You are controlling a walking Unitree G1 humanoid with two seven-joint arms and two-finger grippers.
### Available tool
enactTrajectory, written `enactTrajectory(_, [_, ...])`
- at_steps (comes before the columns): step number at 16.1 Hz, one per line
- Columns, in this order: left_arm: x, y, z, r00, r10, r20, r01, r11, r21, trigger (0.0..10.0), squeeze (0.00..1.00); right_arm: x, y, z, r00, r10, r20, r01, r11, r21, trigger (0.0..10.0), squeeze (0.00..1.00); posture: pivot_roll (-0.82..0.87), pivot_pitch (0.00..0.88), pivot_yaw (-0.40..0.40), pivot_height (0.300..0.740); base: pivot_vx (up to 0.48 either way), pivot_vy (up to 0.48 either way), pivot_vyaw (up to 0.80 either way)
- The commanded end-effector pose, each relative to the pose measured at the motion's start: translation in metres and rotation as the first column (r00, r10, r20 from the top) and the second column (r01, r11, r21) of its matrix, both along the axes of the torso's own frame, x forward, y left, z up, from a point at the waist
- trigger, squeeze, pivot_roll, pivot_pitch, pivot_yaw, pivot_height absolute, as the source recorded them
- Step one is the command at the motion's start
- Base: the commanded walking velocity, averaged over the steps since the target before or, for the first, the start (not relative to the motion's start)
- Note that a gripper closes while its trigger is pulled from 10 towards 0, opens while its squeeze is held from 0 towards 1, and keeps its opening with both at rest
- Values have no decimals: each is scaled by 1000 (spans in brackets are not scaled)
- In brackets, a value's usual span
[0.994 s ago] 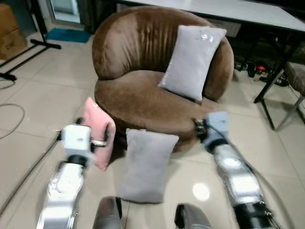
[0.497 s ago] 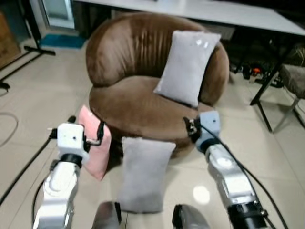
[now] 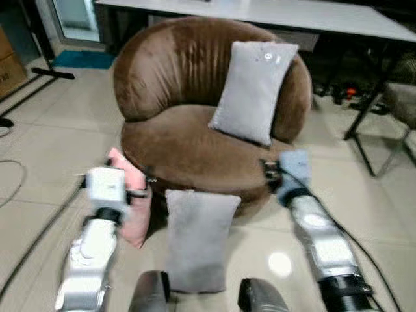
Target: Move the pillow to the sofa from floor
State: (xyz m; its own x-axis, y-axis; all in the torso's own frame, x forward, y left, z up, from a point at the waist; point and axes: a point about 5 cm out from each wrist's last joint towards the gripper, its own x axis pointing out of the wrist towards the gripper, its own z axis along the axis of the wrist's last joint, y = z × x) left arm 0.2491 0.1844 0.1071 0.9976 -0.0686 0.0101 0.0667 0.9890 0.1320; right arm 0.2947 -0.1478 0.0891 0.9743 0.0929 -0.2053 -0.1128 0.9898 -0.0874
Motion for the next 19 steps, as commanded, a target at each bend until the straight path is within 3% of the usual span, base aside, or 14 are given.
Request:
enactTrajectory(1, [0, 7, 0, 1000, 18, -3, -18, 1000, 14, 10000, 0, 3, 7, 5, 1000, 14, 24, -14, 1000, 9, 10000, 0, 86, 0, -65, 632, 307, 0, 0])
enactTrajectory(19, [-4, 6, -1, 1000, 21, -5, -21, 1000, 6, 10000, 0, 3, 7, 7, 999, 31, 28, -31, 999, -8, 10000, 0, 89, 0, -78, 632, 320, 0, 0])
